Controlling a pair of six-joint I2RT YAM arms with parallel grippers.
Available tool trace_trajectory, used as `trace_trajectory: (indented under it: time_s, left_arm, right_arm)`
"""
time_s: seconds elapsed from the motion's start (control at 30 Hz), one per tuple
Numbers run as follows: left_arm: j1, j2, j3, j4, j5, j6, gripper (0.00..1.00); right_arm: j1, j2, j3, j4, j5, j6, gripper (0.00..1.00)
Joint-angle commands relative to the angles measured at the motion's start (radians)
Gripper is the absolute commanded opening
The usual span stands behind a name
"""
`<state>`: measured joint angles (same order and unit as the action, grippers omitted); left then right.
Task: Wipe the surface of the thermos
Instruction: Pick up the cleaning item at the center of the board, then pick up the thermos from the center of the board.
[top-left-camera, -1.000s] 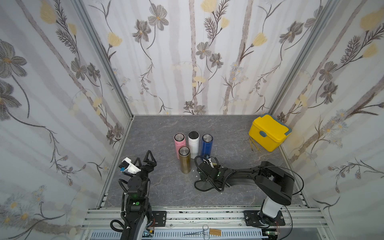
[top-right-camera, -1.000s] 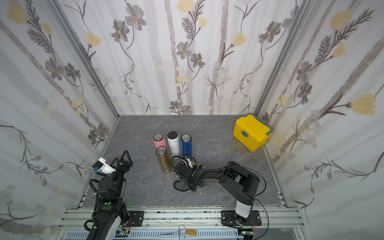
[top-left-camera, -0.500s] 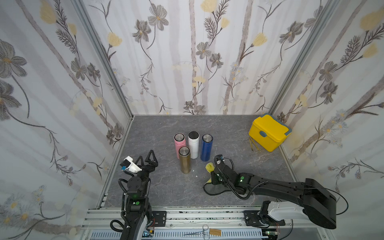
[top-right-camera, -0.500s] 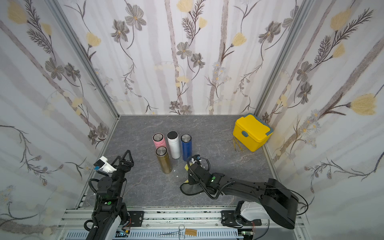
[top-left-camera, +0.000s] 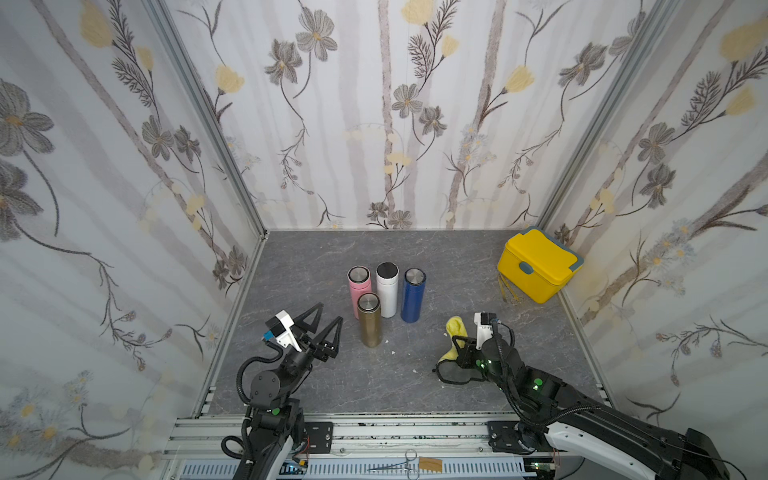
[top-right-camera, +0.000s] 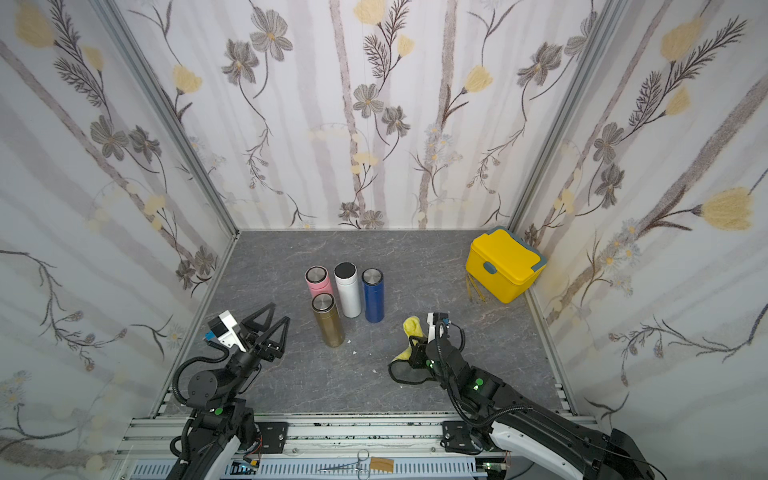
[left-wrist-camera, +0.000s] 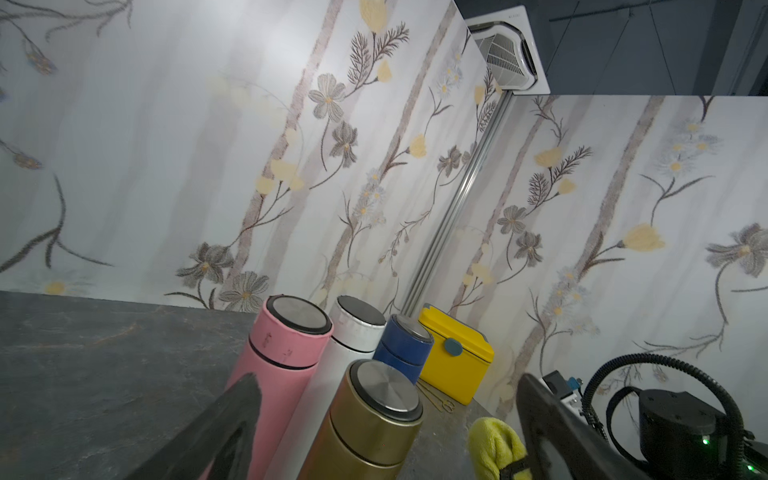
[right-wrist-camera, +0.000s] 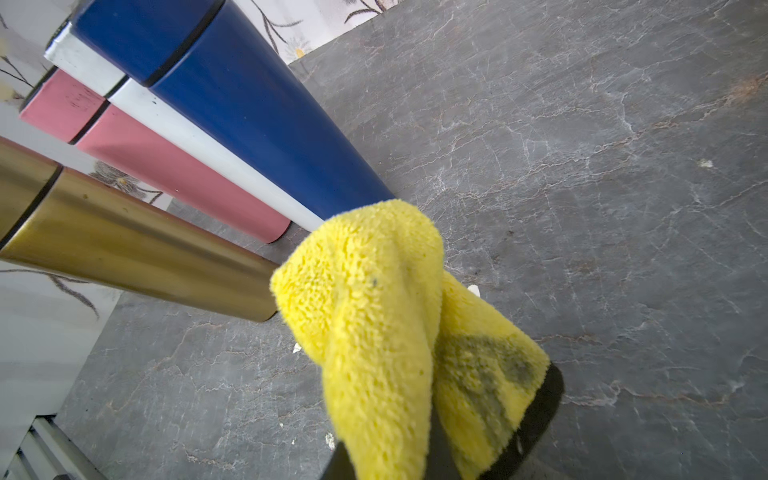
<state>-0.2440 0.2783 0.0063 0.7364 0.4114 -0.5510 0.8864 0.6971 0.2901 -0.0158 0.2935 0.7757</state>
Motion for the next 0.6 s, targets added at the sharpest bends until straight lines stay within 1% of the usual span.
trace_trajectory:
  time_s: [0.0,0.07,0.13,0.27,0.37,0.43,0.57]
  left_arm:
    - [-0.108,0.107,-0.016,0.025,-0.083,0.142,0.88]
    - [-0.179,0.191,-0.006,0.061,-0.158,0.184,0.88]
    - [-0.227,0.25,-0.014,0.113,-0.22,0.211,0.88]
    - [-0.301,0.365,-0.007,0.191,-0.295,0.264,0.87]
    - [-0.343,0.441,0.016,0.209,-0.358,0.312,0.88]
    - [-0.354,0.491,0.032,0.226,-0.381,0.332,0.88]
    - [-0.368,0.562,0.06,0.273,-0.391,0.354,0.88]
  right_arm:
    - [-0.004,-0.006,-0.011,0.055,0.006,0.013,0.0]
    - [-0.006,0.011,-0.011,0.056,0.004,0.016,0.0]
    - [-0.008,0.023,-0.014,0.062,0.001,0.017,0.0]
    - [-0.015,0.037,-0.02,0.074,0.0,0.019,0.0]
    - [-0.018,0.05,-0.02,0.085,-0.003,0.018,0.0]
    - [-0.02,0.062,-0.022,0.095,-0.005,0.018,0.0]
    - [-0.025,0.08,-0.032,0.113,-0.009,0.017,0.0]
